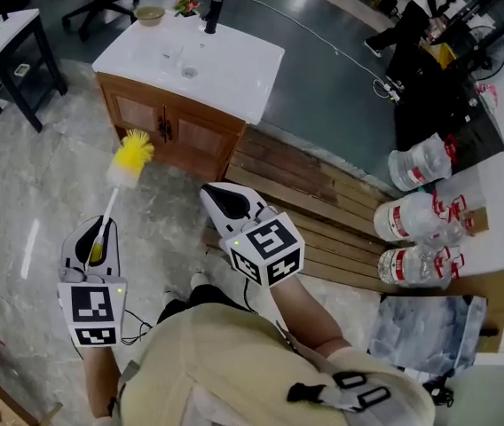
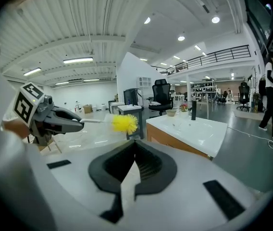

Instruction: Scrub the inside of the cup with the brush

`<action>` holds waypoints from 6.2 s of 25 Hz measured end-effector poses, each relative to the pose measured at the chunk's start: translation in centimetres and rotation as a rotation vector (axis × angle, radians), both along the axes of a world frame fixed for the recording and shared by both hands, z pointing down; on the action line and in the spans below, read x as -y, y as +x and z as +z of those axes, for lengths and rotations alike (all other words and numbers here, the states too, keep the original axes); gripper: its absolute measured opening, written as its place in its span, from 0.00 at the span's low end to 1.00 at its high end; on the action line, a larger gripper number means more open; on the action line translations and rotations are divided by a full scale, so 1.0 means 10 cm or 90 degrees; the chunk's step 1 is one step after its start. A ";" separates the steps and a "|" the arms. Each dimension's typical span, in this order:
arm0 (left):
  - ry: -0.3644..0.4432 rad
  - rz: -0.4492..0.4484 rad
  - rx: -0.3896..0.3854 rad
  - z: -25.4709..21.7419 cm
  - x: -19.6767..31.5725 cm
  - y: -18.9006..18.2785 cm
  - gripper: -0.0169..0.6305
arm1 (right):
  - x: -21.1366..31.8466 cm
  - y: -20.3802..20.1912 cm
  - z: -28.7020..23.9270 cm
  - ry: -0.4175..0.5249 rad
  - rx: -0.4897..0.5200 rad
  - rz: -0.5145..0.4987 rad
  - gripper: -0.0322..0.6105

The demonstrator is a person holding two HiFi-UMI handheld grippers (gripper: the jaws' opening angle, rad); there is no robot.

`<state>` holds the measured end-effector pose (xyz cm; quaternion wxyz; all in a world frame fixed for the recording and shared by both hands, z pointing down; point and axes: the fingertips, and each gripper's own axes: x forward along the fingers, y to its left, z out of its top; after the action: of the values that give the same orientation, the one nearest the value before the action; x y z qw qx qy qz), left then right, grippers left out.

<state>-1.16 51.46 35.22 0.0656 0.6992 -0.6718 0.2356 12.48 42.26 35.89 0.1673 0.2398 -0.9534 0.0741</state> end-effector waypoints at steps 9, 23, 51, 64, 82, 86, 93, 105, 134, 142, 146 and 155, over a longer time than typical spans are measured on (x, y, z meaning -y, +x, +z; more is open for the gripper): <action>-0.009 0.010 0.021 -0.02 0.30 0.03 0.09 | 0.22 -0.04 0.10 -0.006 -0.006 -0.030 0.08; -0.034 0.029 0.076 -0.09 0.85 0.12 0.09 | 0.67 -0.04 0.21 -0.025 0.013 -0.063 0.08; -0.087 0.280 0.217 -0.07 3.16 -1.48 0.09 | 2.69 -1.52 0.44 -0.023 -0.066 0.065 0.19; -0.175 0.355 0.332 0.10 4.34 -1.56 0.09 | 3.81 -1.66 0.77 -0.029 -0.120 0.050 0.19; -0.384 0.447 0.437 0.45 5.40 -1.45 0.09 | 4.93 -1.89 1.55 -0.058 -0.232 -0.060 0.19; -0.421 0.462 0.459 0.51 5.48 -1.42 0.09 | 5.02 -1.93 1.73 -0.059 -0.250 -0.068 0.19; -0.460 0.510 0.485 0.53 5.62 -1.39 0.09 | 5.11 -2.05 1.94 -0.040 -0.282 -0.075 0.19; -0.527 0.592 0.486 0.78 5.85 -1.48 0.09 | 5.24 -2.19 2.09 -0.046 -0.285 -0.068 0.14; -0.523 0.502 0.265 1.24 5.94 -1.53 0.09 | 5.26 -2.22 2.13 -0.059 -0.255 -0.082 0.13; -0.505 0.494 0.266 1.04 5.88 -1.56 0.09 | 5.26 -2.22 2.14 -0.064 -0.259 -0.078 0.13; -0.499 0.497 0.272 0.91 5.85 -1.57 0.09 | 5.25 -2.22 2.14 -0.066 -0.259 -0.079 0.13; -0.491 0.510 0.304 0.74 5.80 -1.53 0.09 | 5.25 -2.21 2.13 -0.067 -0.259 -0.079 0.13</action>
<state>-16.48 -6.56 42.62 0.0676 0.7514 -0.2183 0.6190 -9.61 -10.23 57.20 0.3727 0.1816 -0.9078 0.0635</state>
